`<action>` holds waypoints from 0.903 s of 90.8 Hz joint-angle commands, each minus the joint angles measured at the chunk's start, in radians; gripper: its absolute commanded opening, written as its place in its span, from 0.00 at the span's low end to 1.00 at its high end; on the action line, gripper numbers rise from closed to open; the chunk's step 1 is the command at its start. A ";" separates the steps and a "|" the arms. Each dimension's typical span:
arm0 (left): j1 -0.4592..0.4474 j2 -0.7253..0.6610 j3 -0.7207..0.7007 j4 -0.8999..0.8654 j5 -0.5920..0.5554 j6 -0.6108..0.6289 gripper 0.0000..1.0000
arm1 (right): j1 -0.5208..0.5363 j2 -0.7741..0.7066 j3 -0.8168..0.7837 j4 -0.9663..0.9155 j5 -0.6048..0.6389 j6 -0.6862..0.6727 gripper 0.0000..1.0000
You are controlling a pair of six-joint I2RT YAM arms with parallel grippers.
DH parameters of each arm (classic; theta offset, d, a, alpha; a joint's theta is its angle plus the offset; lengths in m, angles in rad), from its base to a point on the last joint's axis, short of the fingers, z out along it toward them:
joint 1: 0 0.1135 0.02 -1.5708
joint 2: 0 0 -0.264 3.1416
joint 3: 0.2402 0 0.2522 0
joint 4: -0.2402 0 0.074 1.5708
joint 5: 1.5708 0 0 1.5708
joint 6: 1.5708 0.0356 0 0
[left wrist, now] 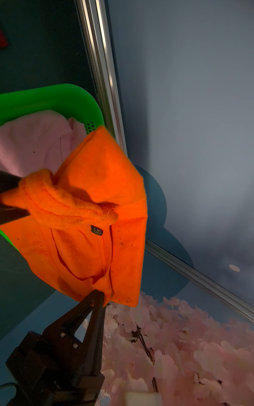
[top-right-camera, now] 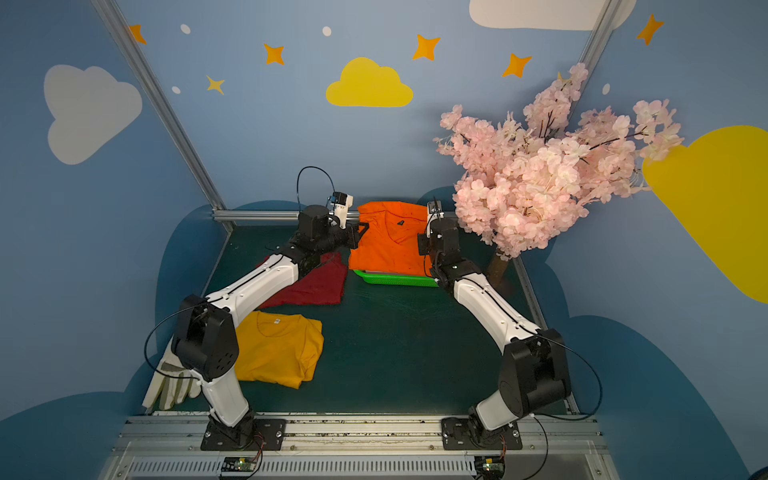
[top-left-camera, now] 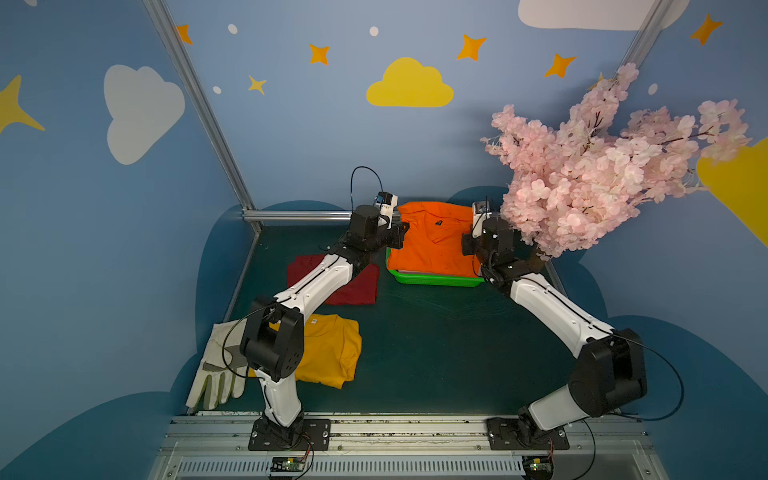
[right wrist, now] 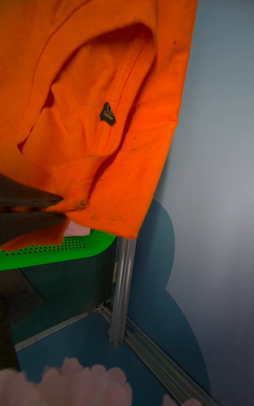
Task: Put the folded t-shirts into the basket
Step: Place the T-shirt in the bin.
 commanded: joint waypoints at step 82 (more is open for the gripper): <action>0.013 0.323 0.297 -0.201 0.093 0.107 0.03 | -0.038 0.213 0.111 -0.028 0.146 -0.132 0.00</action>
